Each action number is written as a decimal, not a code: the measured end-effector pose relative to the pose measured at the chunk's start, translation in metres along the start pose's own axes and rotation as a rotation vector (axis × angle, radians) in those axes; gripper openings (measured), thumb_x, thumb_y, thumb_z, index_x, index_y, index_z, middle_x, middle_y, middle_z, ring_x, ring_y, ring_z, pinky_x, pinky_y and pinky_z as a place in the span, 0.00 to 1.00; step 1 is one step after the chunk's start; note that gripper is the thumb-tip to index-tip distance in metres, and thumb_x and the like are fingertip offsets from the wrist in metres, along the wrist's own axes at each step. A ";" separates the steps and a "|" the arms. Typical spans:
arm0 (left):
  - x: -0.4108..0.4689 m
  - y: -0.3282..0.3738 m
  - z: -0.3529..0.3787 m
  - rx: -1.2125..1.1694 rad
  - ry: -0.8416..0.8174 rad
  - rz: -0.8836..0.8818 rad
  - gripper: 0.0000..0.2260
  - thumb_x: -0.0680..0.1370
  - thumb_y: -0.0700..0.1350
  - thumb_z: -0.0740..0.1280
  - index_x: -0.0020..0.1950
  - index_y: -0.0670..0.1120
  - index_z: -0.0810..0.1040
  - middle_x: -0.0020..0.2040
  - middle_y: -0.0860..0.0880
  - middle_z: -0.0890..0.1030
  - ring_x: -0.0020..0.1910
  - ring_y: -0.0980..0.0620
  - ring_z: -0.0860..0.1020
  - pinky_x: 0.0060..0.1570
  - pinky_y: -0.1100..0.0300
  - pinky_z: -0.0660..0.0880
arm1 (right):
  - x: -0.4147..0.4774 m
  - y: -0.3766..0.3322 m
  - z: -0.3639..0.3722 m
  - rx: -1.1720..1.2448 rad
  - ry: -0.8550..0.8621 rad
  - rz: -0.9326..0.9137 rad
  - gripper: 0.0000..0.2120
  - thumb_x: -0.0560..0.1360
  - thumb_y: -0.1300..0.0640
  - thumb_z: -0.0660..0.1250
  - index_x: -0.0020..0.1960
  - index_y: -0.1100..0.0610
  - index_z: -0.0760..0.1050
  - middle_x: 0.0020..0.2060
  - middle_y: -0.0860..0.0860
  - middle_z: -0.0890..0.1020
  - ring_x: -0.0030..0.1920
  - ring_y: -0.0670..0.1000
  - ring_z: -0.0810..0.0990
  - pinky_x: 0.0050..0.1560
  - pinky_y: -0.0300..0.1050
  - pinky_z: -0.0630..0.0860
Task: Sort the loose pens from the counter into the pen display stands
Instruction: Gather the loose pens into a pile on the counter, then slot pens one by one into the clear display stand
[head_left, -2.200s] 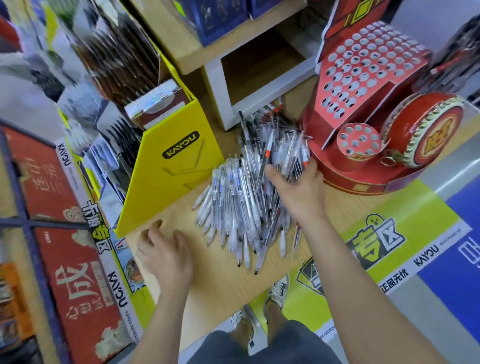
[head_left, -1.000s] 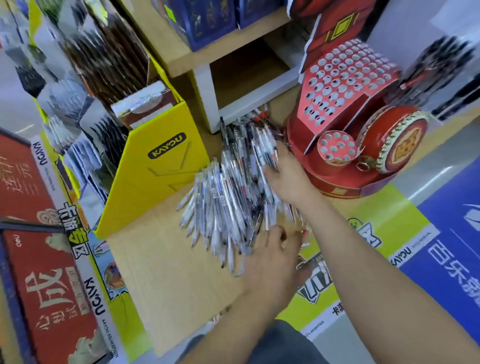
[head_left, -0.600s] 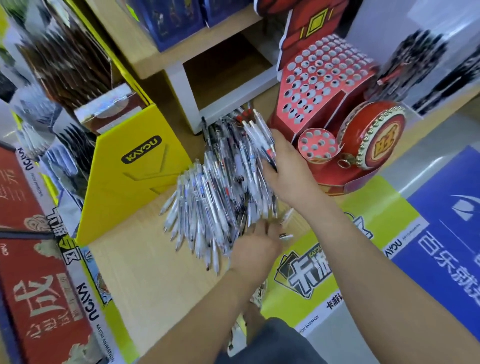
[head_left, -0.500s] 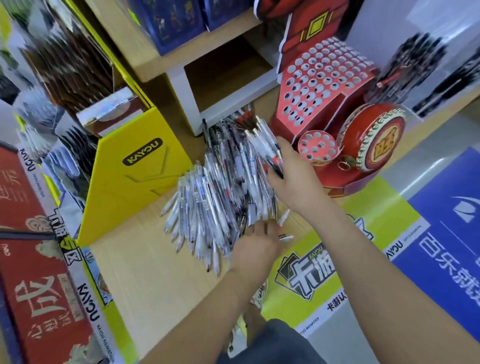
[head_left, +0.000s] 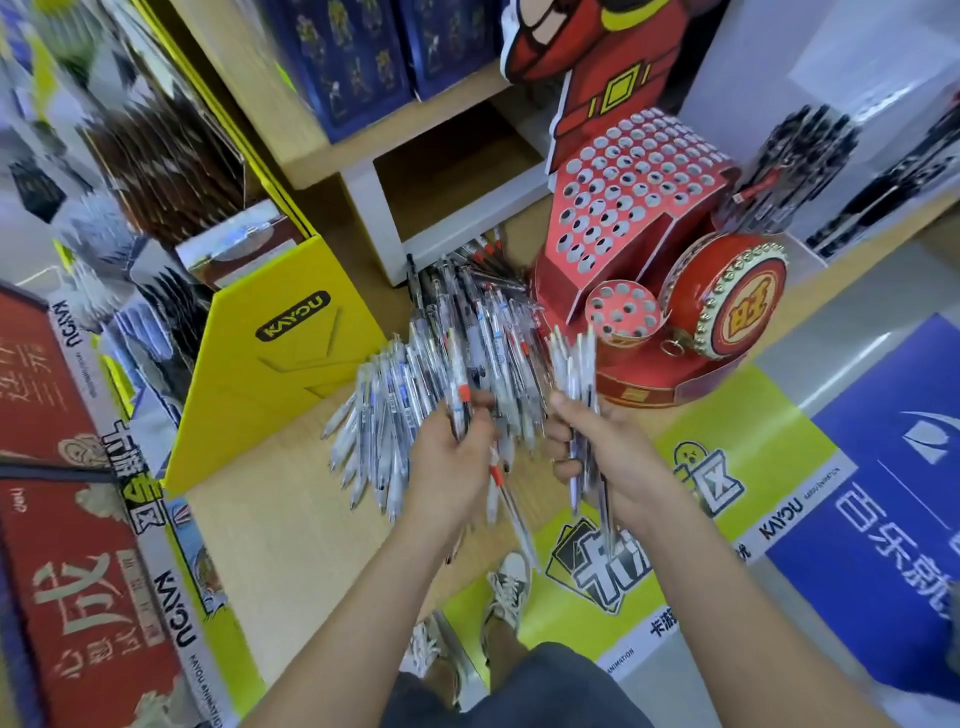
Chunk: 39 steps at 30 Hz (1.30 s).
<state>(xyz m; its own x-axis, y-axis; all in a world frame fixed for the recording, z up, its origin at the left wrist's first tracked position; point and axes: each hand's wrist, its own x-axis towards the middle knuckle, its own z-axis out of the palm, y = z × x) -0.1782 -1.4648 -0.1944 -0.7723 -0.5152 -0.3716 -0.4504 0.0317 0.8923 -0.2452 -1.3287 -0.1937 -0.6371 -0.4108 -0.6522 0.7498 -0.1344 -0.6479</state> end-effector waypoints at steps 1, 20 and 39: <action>0.002 0.007 0.002 -0.085 -0.012 -0.034 0.06 0.81 0.42 0.62 0.51 0.50 0.77 0.36 0.53 0.79 0.35 0.56 0.76 0.40 0.56 0.75 | -0.002 0.005 0.005 -0.011 -0.017 0.016 0.05 0.75 0.55 0.69 0.46 0.56 0.75 0.31 0.50 0.74 0.28 0.47 0.73 0.21 0.35 0.65; -0.054 0.077 -0.059 -0.161 -0.236 0.104 0.11 0.82 0.40 0.59 0.40 0.47 0.74 0.24 0.59 0.75 0.22 0.64 0.71 0.24 0.72 0.64 | -0.051 -0.017 0.080 -0.063 -0.025 -0.224 0.03 0.74 0.63 0.71 0.42 0.62 0.78 0.27 0.53 0.73 0.25 0.47 0.70 0.23 0.37 0.66; -0.062 0.127 -0.037 0.026 -0.195 0.317 0.11 0.80 0.48 0.64 0.39 0.52 0.81 0.30 0.50 0.78 0.28 0.58 0.71 0.31 0.64 0.67 | -0.094 -0.068 0.044 -0.280 -0.086 -0.346 0.13 0.75 0.59 0.71 0.57 0.63 0.77 0.38 0.54 0.85 0.31 0.52 0.73 0.32 0.42 0.72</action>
<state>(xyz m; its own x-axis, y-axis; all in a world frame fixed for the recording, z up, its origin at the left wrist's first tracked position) -0.1713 -1.4603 -0.0482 -0.9449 -0.3036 -0.1221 -0.1846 0.1863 0.9650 -0.2286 -1.3204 -0.0708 -0.8157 -0.4597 -0.3512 0.4107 -0.0327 -0.9112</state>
